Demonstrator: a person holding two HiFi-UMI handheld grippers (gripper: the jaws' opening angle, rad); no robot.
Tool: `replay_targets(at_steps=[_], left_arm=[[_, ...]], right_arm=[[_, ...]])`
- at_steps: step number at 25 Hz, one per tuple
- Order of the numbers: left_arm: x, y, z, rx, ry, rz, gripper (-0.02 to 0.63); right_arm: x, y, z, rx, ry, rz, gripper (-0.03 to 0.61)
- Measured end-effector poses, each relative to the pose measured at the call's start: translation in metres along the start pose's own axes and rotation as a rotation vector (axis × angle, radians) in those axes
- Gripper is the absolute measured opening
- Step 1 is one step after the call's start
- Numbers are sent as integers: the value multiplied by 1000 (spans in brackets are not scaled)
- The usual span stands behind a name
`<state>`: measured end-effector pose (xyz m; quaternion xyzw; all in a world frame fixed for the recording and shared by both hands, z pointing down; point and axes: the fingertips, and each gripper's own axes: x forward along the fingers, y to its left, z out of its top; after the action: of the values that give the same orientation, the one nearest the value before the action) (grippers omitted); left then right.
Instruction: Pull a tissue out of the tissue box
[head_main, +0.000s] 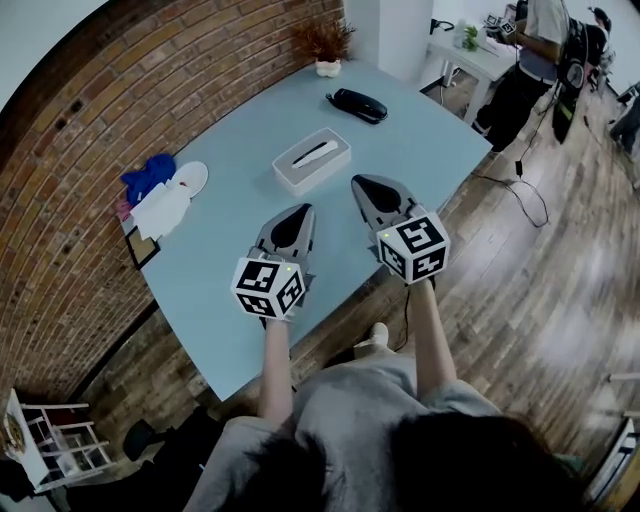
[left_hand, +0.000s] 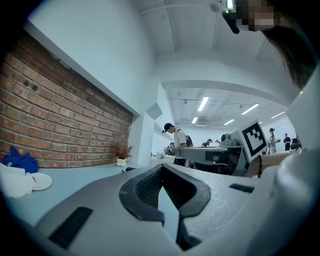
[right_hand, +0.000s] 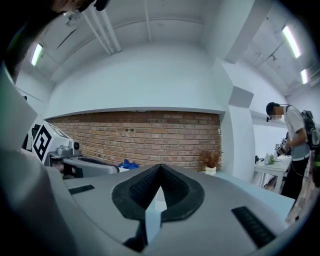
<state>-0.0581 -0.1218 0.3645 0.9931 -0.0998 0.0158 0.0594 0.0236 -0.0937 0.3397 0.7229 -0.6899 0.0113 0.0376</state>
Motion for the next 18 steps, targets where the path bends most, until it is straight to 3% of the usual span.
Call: replay_targets(at_steps=[12,18], left_arm=[[68,4,4,-4,-34,95,3],[90,-3,-2,-10,-33,127,3]], right_arm=[[18,-55,-3,-77,20,113,-2],[24,-80,-15,-57,26,140,-2]])
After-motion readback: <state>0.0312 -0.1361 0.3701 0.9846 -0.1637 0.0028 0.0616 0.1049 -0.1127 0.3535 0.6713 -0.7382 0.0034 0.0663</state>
